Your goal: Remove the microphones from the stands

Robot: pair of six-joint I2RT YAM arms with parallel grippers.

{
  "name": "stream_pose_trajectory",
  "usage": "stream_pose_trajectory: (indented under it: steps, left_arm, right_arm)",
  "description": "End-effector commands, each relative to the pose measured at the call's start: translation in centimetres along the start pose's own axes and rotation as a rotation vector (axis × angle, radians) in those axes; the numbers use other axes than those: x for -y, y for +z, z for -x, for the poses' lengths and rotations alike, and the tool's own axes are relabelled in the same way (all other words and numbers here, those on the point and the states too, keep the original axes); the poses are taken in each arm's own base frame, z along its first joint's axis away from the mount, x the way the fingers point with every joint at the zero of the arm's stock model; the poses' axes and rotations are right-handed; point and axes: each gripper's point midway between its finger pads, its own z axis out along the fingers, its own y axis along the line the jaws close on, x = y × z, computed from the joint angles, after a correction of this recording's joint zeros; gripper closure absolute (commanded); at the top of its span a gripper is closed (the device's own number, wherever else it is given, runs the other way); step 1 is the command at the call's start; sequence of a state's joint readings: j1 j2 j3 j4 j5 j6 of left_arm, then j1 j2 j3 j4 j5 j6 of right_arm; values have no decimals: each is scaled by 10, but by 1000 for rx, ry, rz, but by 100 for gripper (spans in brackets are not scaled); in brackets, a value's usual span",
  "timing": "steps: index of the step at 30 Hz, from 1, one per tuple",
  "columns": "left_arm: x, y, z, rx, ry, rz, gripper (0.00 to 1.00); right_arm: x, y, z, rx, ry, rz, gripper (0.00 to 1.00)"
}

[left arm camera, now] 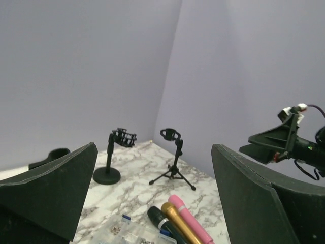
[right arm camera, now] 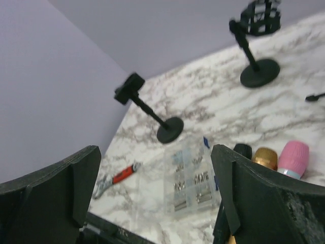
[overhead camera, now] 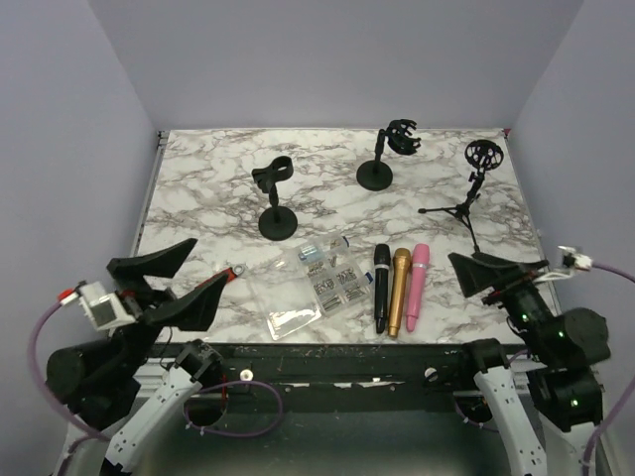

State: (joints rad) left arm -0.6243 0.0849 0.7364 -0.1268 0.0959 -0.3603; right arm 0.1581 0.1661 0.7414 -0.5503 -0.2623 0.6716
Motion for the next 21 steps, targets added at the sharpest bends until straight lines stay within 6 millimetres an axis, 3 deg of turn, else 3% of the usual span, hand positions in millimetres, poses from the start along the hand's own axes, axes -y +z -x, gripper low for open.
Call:
stream_pose_trajectory:
  steps: [1, 6, 9, 13, 16, 21]
  left_arm:
    - [-4, -41, 45, 99, 63, 83, 1]
    - [-3, -75, 82, 209, 96, 124, 1]
    - [-3, -90, 99, 274, 98, 146, 2]
    - [-2, -106, 119, 348, 107, 167, 1]
    - [-1, -112, 126, 364, 127, 168, 1]
    - [-5, -109, 118, 329, 137, 184, 1]
  right_arm:
    - [-4, -42, 58, 259, -19, -115, 0]
    - [-4, -87, 100, 433, -39, -241, 0]
    - [-5, -108, 116, 497, -62, -283, 0]
    - [7, -128, 127, 560, -16, -389, 0]
    - [18, -132, 125, 574, 10, -442, 0]
    - [22, -111, 116, 485, -44, -453, 0]
